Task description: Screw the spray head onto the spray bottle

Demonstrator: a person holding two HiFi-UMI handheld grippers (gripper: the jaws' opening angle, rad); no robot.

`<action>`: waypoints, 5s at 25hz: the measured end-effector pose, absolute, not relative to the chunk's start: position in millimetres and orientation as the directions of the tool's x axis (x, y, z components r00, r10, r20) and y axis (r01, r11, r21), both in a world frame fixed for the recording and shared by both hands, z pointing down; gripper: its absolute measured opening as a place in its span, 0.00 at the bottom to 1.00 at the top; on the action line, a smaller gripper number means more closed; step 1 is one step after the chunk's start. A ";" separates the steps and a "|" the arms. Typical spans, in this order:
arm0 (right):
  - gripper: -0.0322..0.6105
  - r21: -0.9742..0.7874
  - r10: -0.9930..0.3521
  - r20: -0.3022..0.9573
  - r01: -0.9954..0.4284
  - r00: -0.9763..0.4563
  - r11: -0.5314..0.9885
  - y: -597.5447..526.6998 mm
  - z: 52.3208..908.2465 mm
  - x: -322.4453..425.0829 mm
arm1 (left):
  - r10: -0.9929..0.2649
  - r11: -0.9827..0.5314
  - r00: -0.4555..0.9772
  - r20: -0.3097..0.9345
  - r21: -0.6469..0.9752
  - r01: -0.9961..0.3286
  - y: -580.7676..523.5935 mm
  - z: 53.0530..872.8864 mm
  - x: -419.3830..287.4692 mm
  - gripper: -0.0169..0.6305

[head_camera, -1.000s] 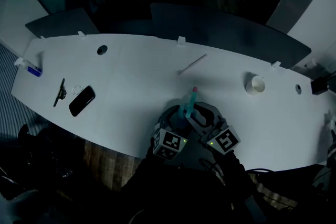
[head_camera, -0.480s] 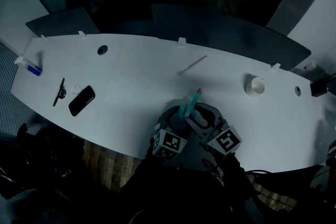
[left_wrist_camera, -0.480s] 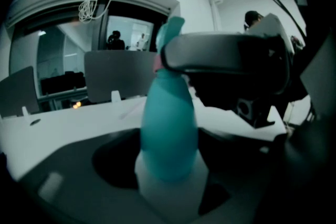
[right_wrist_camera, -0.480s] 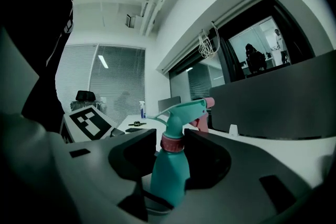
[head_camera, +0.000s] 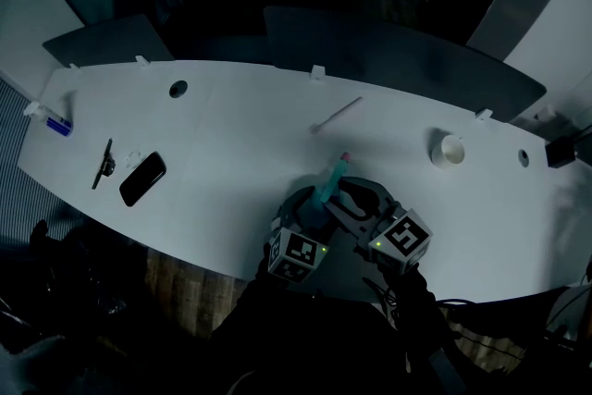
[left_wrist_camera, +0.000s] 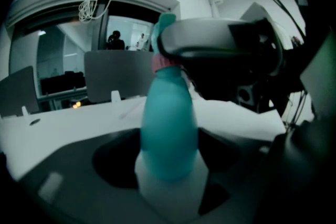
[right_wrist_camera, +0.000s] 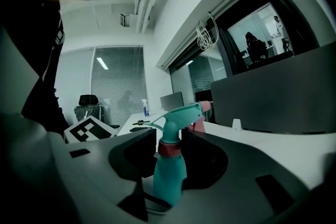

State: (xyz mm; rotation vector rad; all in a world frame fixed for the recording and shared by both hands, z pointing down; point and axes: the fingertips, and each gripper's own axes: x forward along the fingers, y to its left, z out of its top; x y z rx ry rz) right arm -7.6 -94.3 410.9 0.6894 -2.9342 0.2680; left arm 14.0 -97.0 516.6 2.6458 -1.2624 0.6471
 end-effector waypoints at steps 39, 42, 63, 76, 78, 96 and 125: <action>0.25 0.011 -0.639 -0.017 -0.639 -0.769 0.769 -87.3 408.1 5.8 | -0.722 -0.628 0.592 0.358 0.023 -0.778 -94.7 517.9 19.1 0.57; 0.25 0.086 -0.685 0.002 -0.682 -0.729 0.726 -80.8 403.3 12.0 | -0.724 -0.622 0.588 0.360 0.029 -0.783 -93.9 518.5 18.9 0.57; 0.20 0.162 -0.707 0.405 -0.716 -0.580 0.679 -107.3 401.0 -15.2 | -0.726 -0.618 0.560 0.399 -0.023 -0.786 -92.5 519.3 19.7 0.57; 0.19 0.014 -0.744 0.132 -0.749 -0.655 0.662 -98.7 394.1 2.2 | -0.726 -0.625 0.570 0.384 -0.023 -0.780 -93.5 521.1 19.8 0.57; 0.19 0.047 -0.741 0.156 -0.745 -0.653 0.666 -98.9 394.8 1.6 | -0.727 -0.629 0.573 0.378 -0.032 -0.777 -94.3 520.9 20.5 0.57; 0.19 0.147 -0.726 -0.034 -0.722 -0.687 0.676 -85.2 396.2 1.5 | -0.722 -0.630 0.588 0.365 0.005 -0.776 -91.6 520.9 22.3 0.57; 0.19 0.004 -0.780 -0.043 -0.781 -0.624 0.625 -85.4 397.2 13.9 | -0.696 -0.669 0.635 0.335 0.019 -0.743 -94.2 509.5 35.7 0.58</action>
